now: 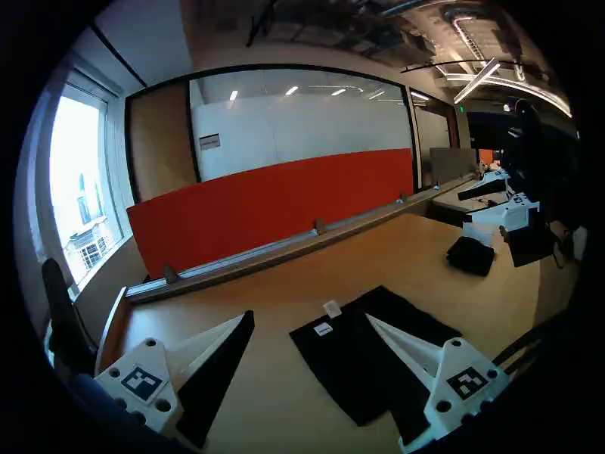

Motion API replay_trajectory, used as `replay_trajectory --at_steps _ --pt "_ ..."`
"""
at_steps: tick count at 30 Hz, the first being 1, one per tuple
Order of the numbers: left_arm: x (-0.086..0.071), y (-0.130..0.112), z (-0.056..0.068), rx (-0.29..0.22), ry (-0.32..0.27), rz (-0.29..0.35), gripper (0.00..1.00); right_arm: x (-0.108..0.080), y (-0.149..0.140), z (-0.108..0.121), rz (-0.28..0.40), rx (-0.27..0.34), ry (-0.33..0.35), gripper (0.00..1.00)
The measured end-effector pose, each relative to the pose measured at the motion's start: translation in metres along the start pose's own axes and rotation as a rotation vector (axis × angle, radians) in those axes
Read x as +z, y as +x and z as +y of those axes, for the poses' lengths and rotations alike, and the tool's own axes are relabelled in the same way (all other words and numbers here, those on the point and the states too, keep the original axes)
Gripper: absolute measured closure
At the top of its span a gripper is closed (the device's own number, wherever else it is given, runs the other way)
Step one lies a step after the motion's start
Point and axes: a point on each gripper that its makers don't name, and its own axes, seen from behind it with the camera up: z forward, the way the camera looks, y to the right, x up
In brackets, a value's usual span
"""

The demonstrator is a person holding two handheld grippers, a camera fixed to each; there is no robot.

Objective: Fold towel

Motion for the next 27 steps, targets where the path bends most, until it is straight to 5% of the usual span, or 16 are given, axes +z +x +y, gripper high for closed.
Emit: replay_trajectory --at_steps 27 --pt "0.025 -0.121 0.043 -0.015 -0.084 -0.194 0.02 0.025 -0.122 -0.043 -0.193 -0.009 0.102 0.00"
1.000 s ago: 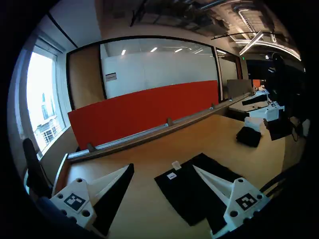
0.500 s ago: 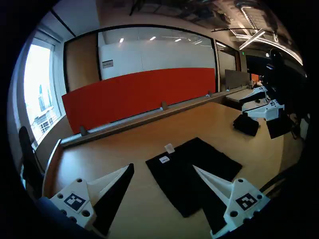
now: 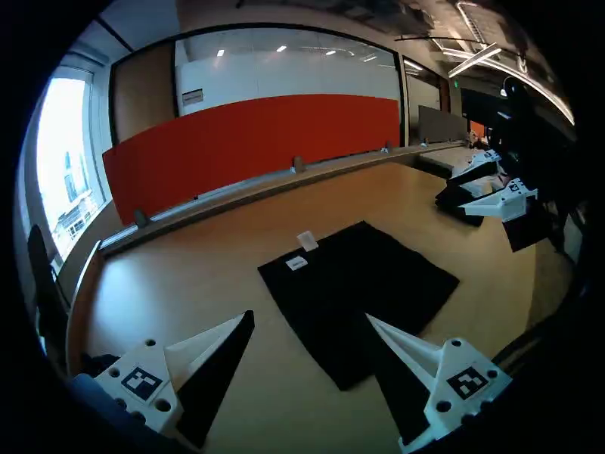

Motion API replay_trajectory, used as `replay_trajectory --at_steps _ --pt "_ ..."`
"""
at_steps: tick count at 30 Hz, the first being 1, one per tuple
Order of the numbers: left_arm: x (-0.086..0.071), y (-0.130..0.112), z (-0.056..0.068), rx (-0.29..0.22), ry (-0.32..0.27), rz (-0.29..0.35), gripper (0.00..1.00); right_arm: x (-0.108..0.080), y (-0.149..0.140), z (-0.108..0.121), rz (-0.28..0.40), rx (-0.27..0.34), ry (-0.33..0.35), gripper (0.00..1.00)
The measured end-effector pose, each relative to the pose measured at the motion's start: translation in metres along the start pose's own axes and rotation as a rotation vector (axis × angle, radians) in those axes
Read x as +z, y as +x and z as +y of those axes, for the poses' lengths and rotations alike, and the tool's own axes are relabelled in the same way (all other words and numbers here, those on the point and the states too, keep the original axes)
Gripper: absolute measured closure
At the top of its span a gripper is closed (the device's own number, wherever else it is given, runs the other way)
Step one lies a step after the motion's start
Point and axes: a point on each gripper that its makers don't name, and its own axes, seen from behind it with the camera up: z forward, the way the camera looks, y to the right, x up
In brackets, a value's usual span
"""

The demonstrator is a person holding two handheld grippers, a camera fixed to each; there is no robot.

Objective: Fold towel

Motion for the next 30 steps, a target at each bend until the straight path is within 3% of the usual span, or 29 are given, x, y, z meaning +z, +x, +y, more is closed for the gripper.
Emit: replay_trajectory --at_steps 15,30 --pt "0.020 -0.053 0.016 0.003 -0.051 -0.110 0.02 0.024 -0.060 -0.025 -0.107 -0.020 0.061 0.00" --pt "0.039 -0.094 0.039 0.017 -0.118 -0.207 0.02 0.028 -0.115 -0.041 -0.219 -0.029 0.110 0.00"
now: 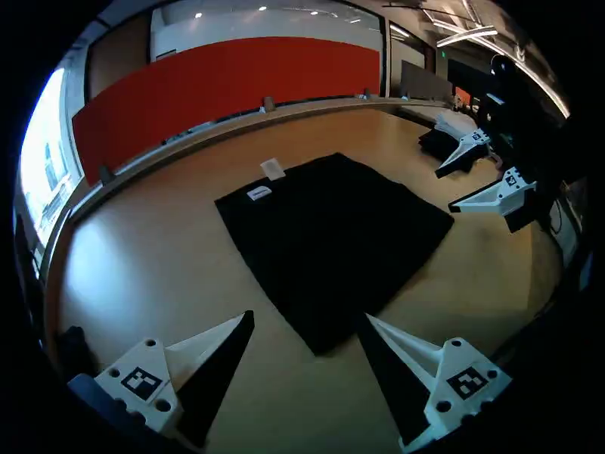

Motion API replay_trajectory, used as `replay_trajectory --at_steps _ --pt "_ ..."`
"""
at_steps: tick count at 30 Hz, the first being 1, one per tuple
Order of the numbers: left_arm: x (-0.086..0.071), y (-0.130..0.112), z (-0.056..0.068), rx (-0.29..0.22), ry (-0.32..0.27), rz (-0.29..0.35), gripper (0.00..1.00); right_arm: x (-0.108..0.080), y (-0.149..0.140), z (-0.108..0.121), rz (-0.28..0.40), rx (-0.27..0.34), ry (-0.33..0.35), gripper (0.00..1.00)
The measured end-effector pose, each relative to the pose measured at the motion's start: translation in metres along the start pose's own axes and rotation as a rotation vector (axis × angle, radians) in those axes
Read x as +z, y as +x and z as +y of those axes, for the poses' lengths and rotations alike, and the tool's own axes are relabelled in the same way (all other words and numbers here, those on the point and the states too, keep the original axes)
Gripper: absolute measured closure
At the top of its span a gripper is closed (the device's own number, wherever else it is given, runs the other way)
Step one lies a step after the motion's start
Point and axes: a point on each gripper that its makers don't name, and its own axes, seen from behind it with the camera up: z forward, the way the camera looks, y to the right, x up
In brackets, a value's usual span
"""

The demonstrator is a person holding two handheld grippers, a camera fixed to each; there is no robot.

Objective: Fold towel

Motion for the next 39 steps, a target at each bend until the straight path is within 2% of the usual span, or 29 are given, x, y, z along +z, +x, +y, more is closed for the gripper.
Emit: replay_trajectory --at_steps 12,23,36,39 --pt "0.012 -0.023 0.009 -0.003 -0.030 -0.071 0.02 0.005 -0.030 -0.004 -0.071 0.001 0.025 0.00" --pt "0.018 -0.035 0.019 -0.007 -0.063 -0.130 0.02 0.008 -0.039 -0.008 -0.099 0.005 0.057 0.01" --pt "0.021 -0.040 0.019 0.014 -0.066 -0.179 0.05 0.009 -0.047 -0.011 -0.125 0.010 0.087 0.18" --pt "0.021 -0.040 0.018 0.004 -0.062 -0.183 0.06 0.008 -0.047 -0.013 -0.125 0.017 0.097 0.22"
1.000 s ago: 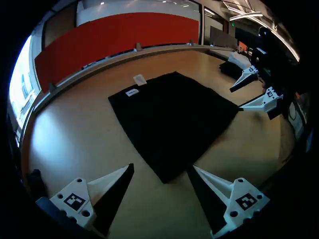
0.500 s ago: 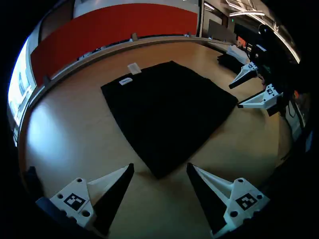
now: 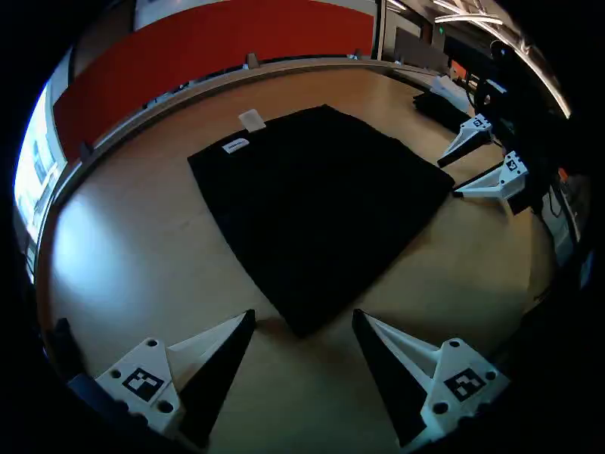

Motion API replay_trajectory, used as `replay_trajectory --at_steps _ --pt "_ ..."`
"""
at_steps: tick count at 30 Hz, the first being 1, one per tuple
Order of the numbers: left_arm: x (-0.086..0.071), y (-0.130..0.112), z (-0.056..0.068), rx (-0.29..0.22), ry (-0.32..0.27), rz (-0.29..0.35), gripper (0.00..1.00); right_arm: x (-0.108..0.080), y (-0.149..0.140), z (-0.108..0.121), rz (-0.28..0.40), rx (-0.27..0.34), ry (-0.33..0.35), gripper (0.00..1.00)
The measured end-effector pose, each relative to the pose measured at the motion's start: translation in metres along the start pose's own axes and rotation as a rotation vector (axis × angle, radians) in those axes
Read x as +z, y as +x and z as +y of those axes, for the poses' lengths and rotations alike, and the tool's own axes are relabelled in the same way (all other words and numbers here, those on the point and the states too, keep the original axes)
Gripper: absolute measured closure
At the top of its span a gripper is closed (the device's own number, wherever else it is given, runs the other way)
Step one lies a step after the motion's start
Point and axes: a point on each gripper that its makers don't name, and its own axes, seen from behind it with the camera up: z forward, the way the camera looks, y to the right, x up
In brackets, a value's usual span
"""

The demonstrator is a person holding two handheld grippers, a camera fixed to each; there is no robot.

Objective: Fold towel

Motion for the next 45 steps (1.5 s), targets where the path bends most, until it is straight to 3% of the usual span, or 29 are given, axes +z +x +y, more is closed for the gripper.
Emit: replay_trajectory --at_steps 5,12,26,31,37,41,45 --pt "0.000 0.000 0.000 -0.004 0.006 -0.004 0.10 0.000 -0.001 -0.002 -0.007 0.015 0.011 0.31" --pt "0.000 0.000 0.000 -0.006 0.008 -0.018 0.24 -0.001 -0.002 0.001 -0.019 0.021 0.016 0.48" --pt "0.000 0.000 0.004 -0.006 0.007 -0.029 0.45 0.000 -0.001 -0.002 -0.020 0.002 0.025 0.57" --pt "0.000 0.001 0.004 -0.007 0.006 -0.036 0.49 0.001 0.001 -0.005 -0.021 0.000 0.033 0.72" --pt "0.001 0.002 0.002 -0.023 0.018 -0.047 0.76 0.002 0.002 -0.007 -0.022 0.000 0.036 0.82" --pt "0.001 0.003 0.001 -0.036 0.025 -0.048 0.86 0.002 0.005 -0.007 -0.015 0.004 0.030 0.84" --pt "0.000 0.004 0.001 -0.056 0.024 -0.053 0.89 0.001 0.013 -0.004 0.007 0.015 0.014 0.85"
